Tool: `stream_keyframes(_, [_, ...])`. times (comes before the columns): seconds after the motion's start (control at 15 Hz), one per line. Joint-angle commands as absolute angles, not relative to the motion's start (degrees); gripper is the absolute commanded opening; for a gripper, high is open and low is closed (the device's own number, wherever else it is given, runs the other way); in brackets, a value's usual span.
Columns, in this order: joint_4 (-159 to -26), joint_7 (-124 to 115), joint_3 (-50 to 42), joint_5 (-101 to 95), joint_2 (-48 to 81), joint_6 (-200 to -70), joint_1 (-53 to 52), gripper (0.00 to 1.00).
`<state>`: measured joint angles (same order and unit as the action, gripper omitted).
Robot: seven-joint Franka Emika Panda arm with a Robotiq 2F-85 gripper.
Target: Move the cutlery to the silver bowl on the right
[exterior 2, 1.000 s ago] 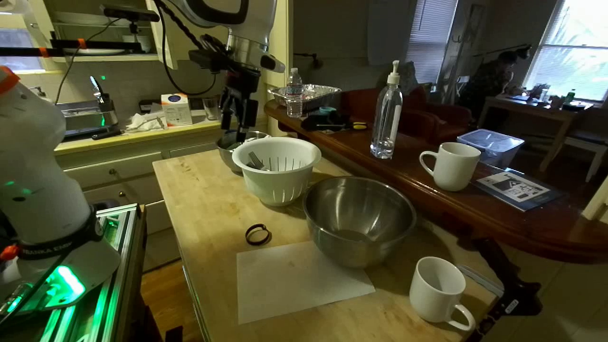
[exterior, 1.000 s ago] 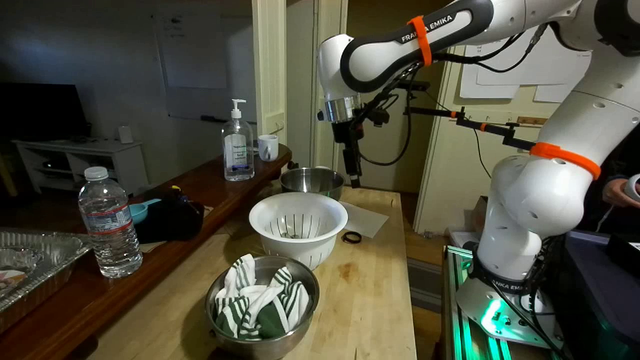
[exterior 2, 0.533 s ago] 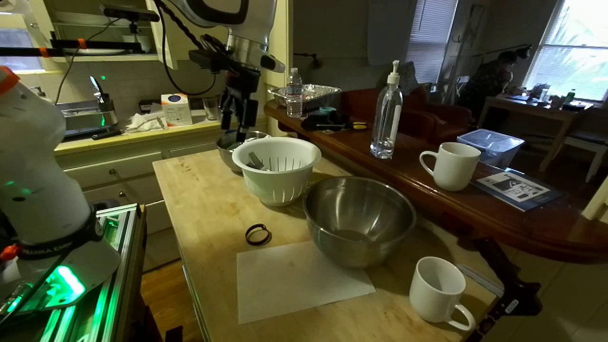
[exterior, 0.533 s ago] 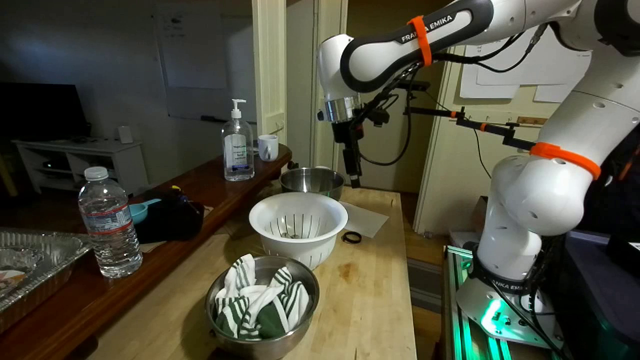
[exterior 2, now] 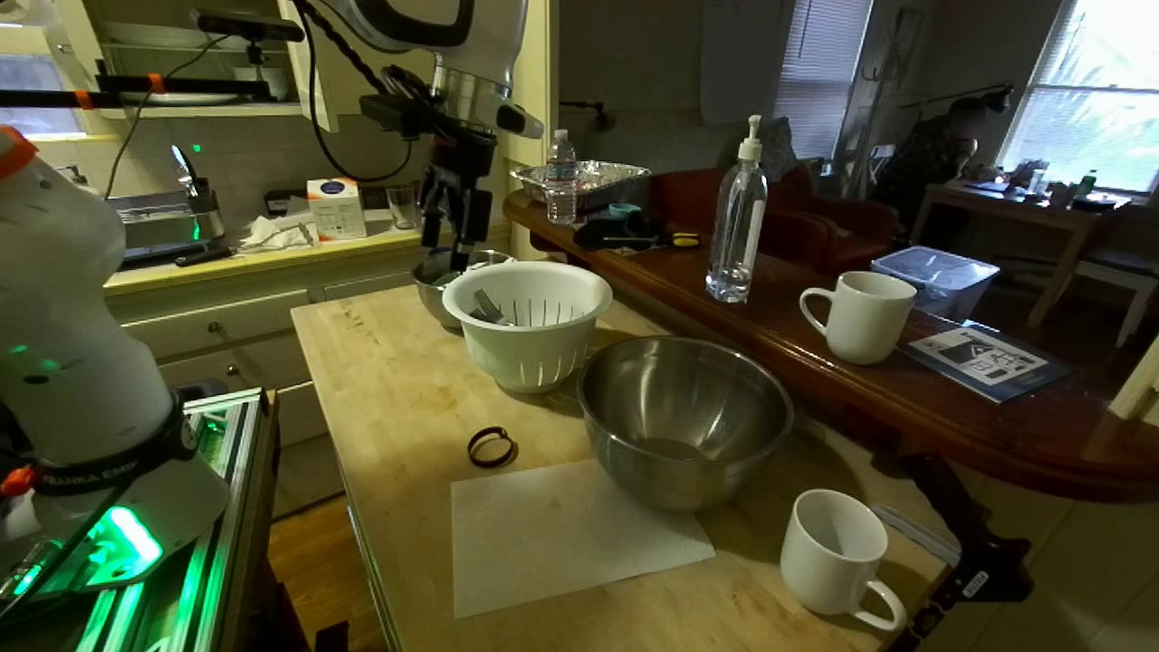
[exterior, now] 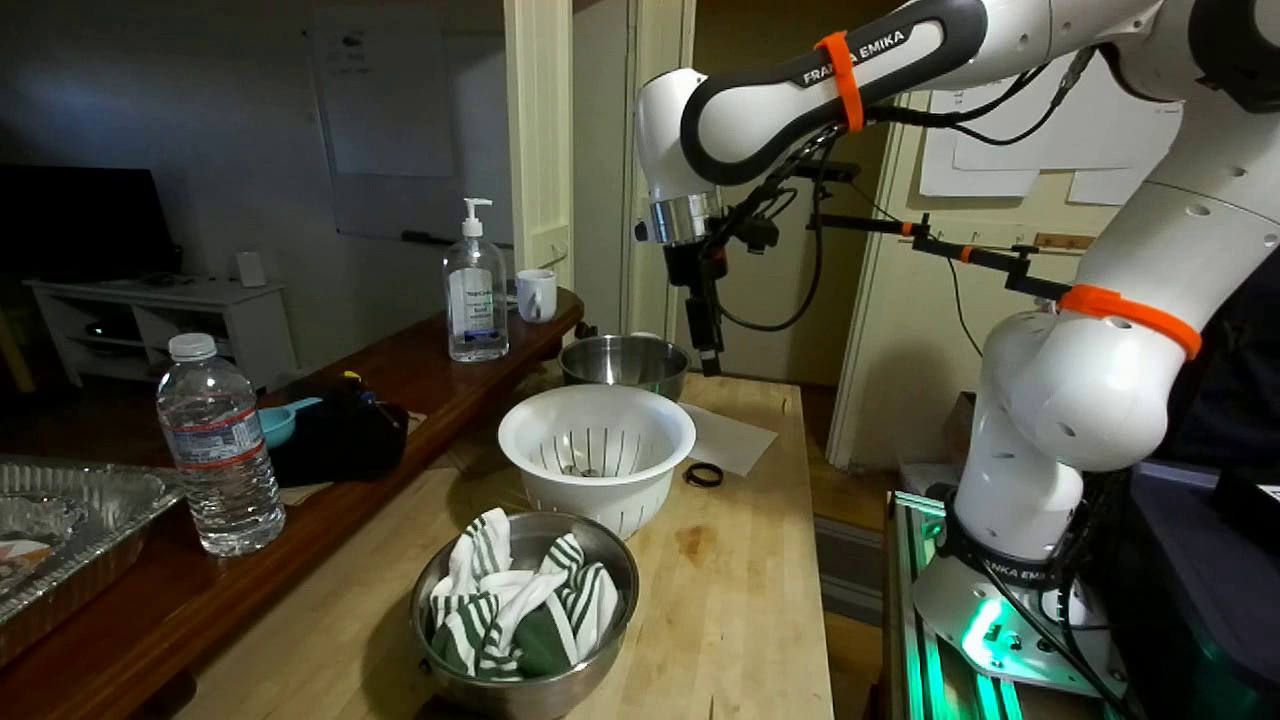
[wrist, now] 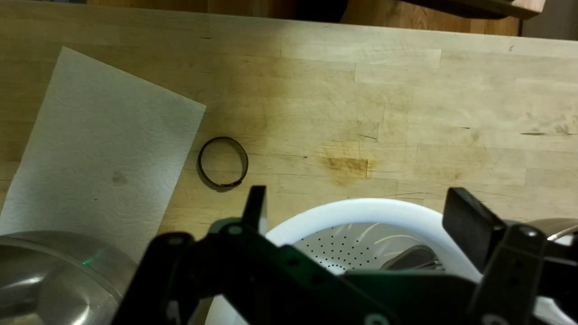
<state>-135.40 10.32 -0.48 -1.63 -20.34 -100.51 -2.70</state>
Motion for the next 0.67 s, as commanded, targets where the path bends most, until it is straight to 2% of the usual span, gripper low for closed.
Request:
stream_keyframes(0.0, [-135.3,6.9,0.5,-1.6,-19.3,-104.8,-2.5,1.00])
stream_keyframes(0.27, [-131.8,-0.8,3.5,-3.5,-12.6,-116.3,-2.7,1.00])
stream_keyframes(0.6, [-125.4,-14.7,7.0,-5.9,-2.9,-113.1,-3.1,1.00])
